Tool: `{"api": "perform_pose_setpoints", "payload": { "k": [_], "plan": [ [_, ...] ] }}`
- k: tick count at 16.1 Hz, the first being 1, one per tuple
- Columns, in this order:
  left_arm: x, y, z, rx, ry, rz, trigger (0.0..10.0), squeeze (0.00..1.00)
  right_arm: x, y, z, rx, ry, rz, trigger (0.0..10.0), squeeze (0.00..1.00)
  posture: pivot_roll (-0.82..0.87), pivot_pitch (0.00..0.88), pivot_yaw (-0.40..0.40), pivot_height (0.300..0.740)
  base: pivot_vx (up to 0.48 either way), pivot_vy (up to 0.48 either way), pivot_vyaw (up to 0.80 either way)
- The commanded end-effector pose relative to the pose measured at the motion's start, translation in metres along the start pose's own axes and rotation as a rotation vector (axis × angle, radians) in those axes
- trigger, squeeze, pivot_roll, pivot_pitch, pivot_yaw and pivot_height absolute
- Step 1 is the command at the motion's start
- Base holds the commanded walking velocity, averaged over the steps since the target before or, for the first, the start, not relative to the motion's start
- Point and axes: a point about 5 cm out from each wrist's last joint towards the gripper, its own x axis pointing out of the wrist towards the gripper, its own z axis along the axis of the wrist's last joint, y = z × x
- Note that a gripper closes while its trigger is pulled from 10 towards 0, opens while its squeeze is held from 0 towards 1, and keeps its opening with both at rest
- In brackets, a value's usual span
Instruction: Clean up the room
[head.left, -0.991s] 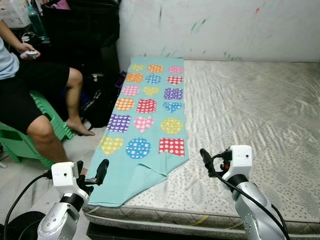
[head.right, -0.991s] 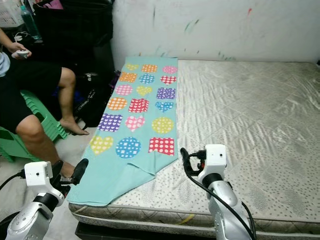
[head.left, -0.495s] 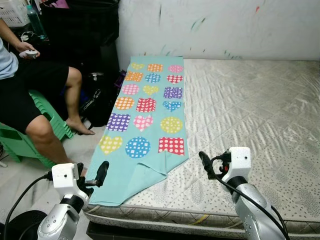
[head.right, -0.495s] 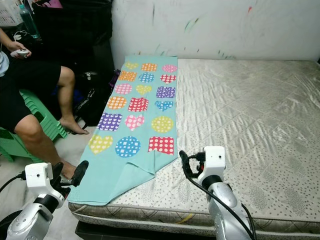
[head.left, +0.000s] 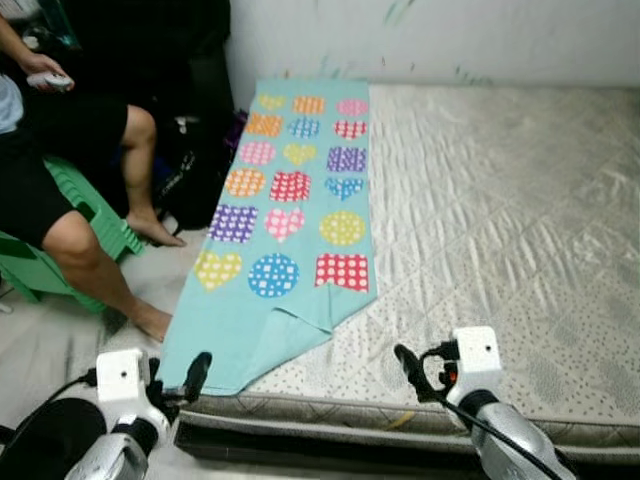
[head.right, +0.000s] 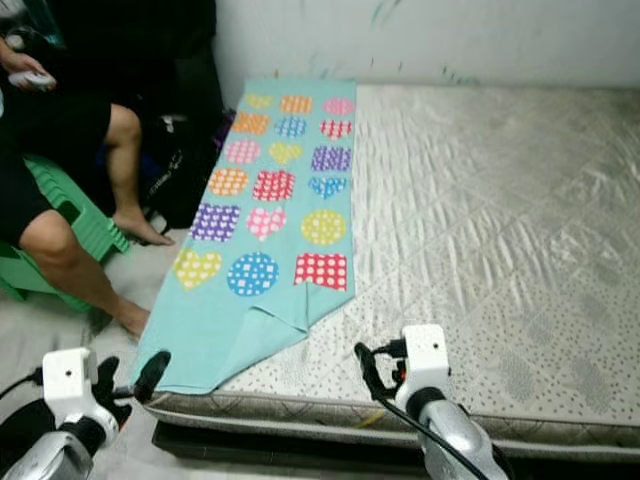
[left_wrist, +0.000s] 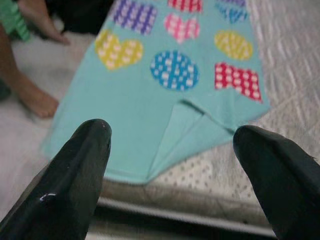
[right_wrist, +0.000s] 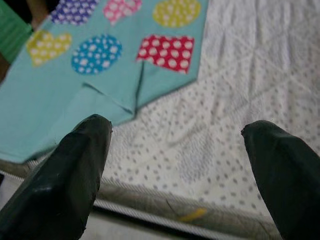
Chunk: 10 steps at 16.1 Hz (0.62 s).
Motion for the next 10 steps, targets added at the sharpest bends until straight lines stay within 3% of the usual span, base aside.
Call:
{"api": "perform_pose_setpoints", "payload": {
  "k": [1,10],
  "plan": [
    [-0.006,0.003,0.0,-0.01,0.02,0.019,10.0,0.0,-0.006,0.003,0.002,-0.007,0.003,0.002,10.0,0.0,-0.08,0.177,0.044,0.74,0.0,0.0,0.0],
    [-0.013,0.0,-0.002,-0.032,0.07,0.01,10.0,0.0,-0.02,0.006,0.001,0.015,0.022,0.003,10.0,0.0,-0.08,0.195,0.051,0.74,0.0,0.0,0.0]
  ]
}}
